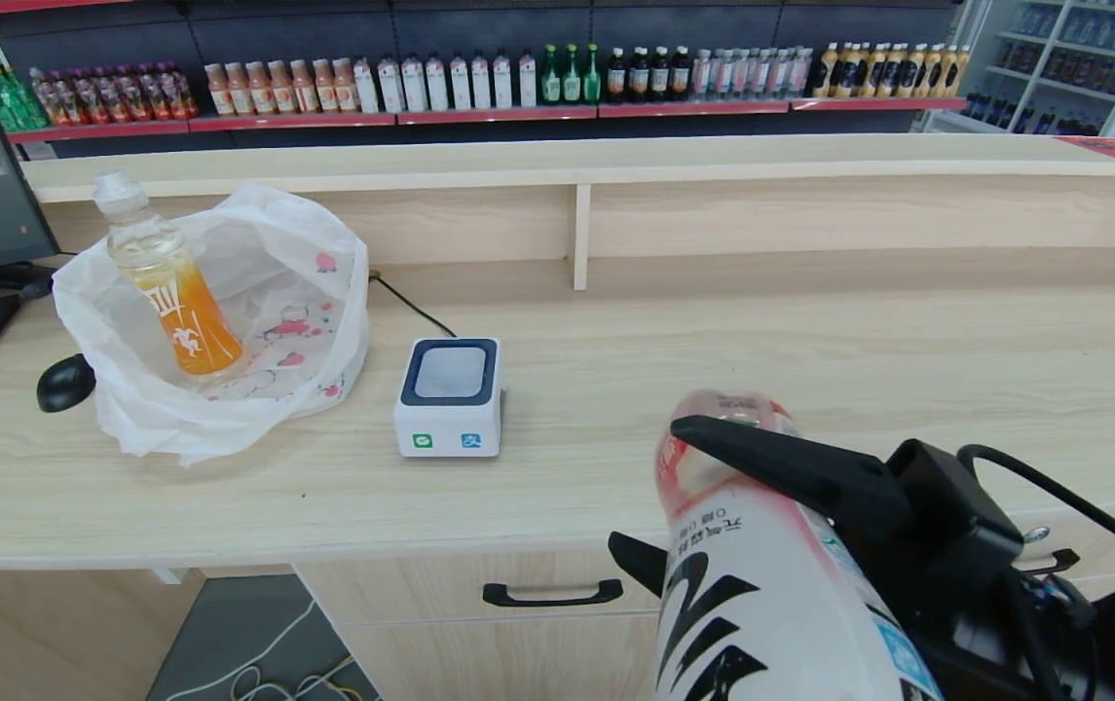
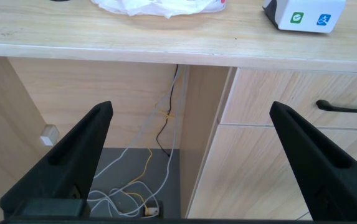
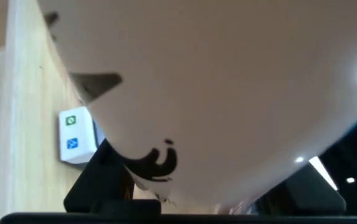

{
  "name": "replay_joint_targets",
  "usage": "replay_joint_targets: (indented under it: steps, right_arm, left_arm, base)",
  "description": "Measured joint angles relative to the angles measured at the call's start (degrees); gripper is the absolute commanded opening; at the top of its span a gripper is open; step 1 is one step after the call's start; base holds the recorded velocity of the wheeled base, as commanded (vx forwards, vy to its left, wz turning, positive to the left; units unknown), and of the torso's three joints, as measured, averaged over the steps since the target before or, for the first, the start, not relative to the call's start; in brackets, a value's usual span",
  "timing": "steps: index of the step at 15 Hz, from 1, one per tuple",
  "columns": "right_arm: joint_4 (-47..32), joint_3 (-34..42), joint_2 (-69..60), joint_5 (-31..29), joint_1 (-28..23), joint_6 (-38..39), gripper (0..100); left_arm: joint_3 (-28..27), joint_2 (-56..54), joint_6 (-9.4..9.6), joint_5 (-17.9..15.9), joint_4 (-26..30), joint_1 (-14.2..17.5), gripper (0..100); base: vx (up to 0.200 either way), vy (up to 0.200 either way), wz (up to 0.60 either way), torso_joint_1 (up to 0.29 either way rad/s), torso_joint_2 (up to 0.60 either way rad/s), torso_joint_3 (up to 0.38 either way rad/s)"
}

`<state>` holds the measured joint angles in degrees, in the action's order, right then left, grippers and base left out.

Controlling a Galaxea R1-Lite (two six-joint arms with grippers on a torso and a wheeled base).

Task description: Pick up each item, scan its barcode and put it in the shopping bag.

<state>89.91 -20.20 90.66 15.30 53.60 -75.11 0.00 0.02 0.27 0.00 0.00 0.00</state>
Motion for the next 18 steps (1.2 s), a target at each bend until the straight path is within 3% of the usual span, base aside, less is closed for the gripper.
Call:
replay_joint_targets:
  steps: [5, 13, 18]
  right_arm:
    - [0.00, 0.52, 1.27, -0.13, -0.29, 15.03, 0]
    - [0.04, -1.13, 3.55, -0.57, -2.23, 26.55, 0]
    - [0.06, -3.52, 3.61, -4.17, -4.33, 44.59, 0]
  left_arm:
    - [0.00, 0.00, 0.00, 0.00, 0.00, 0.00, 100]
    - [0.00, 0.00, -0.02, 0.00, 0.00, -0.02, 100]
    - [0.00, 0.00, 0.00, -0.05, 0.00, 0.00, 100]
  base:
    - [0.000, 0.000, 0.00, 0.000, 0.00, 0.000]
    - [0.000, 0.000, 0.00, 0.000, 0.00, 0.000]
    - [0.000, 0.000, 0.00, 0.000, 0.00, 0.000]
